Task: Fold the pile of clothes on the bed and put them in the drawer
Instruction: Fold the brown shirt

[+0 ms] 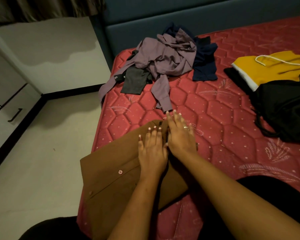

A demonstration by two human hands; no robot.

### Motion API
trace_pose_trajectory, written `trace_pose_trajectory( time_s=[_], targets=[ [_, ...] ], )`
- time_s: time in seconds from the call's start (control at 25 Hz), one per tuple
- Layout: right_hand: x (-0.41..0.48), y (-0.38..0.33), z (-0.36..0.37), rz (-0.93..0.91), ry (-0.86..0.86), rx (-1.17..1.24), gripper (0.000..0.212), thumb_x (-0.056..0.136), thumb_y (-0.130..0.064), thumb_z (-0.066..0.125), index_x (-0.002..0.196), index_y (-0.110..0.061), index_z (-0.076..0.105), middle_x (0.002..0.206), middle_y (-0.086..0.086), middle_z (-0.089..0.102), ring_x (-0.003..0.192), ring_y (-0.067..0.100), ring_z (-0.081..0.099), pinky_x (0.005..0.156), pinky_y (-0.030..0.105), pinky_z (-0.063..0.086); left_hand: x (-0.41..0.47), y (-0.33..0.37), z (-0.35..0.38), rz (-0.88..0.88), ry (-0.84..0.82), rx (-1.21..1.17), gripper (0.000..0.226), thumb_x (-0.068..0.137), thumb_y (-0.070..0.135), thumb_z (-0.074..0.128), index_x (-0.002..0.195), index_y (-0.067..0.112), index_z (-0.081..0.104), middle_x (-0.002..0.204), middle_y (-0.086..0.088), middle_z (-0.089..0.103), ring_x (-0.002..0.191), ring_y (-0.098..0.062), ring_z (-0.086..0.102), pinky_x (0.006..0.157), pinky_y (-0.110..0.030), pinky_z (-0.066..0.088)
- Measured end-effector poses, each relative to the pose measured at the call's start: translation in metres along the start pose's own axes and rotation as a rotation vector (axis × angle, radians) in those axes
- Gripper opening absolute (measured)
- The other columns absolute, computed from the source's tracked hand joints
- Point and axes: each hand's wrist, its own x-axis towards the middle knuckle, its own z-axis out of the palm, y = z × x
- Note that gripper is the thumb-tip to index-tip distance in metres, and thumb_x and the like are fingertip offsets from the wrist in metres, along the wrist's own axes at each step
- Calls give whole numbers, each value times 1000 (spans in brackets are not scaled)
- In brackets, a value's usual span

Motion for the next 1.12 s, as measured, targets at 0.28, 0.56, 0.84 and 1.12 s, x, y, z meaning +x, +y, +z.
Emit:
trace_pose_trajectory(
  time_s=[0.28,0.56,0.84,1.12],
  targets=[
    [-67,-61,57,-419,-297,-114,65,90,-56,6,150,-38,21,160,-8,17,148,13,10,115,52,2,-84,-92,-11,-310,-14,41,66,83,45,28,137,18,52,141,-9,51,133,-30,45,105,-58,33],
    [-65,-44,66,-414,-322,-235,71,94,-65,-1,145,-36,38,148,-10,42,137,16,41,110,48,27,-84,-110,-16,-290,-176,-38,91,70,68,-5,153,34,13,161,3,13,148,-18,8,117,-43,8],
    [-87,-26,55,-308,-306,-264,93,71,-76,-24,152,-39,1,161,-9,4,148,14,5,116,44,13,-104,-130,-31,-460,-180,-56,66,93,67,15,152,37,16,161,5,11,148,-19,3,115,-54,3],
    [-119,-38,41,-98,-377,-289,70,98,-56,26,154,-20,2,162,0,3,148,17,6,119,44,4,-122,-158,-37,-674,184,-765,42,98,20,50,139,10,46,141,-16,47,127,-30,45,108,-37,33]
  ],
)
